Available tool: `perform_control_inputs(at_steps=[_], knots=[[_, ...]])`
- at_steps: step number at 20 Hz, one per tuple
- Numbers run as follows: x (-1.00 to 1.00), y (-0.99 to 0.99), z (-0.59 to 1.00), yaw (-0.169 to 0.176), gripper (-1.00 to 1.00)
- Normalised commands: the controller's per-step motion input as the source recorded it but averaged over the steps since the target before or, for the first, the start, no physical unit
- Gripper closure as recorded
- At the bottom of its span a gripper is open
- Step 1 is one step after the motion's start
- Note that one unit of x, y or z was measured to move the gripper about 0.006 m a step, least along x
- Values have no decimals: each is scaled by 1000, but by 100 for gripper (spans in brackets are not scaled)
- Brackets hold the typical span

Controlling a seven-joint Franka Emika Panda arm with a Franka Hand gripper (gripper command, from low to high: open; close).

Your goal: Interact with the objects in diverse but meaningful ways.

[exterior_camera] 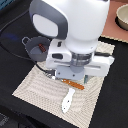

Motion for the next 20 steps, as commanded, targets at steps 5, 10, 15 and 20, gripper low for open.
perform_control_inputs(at_steps=[5,10,15,20], knots=[[147,-524,-136,-39,-100],[177,-527,-47,-65,-100],[121,-437,-102,-38,-100],[135,-387,-117,-21,100]])
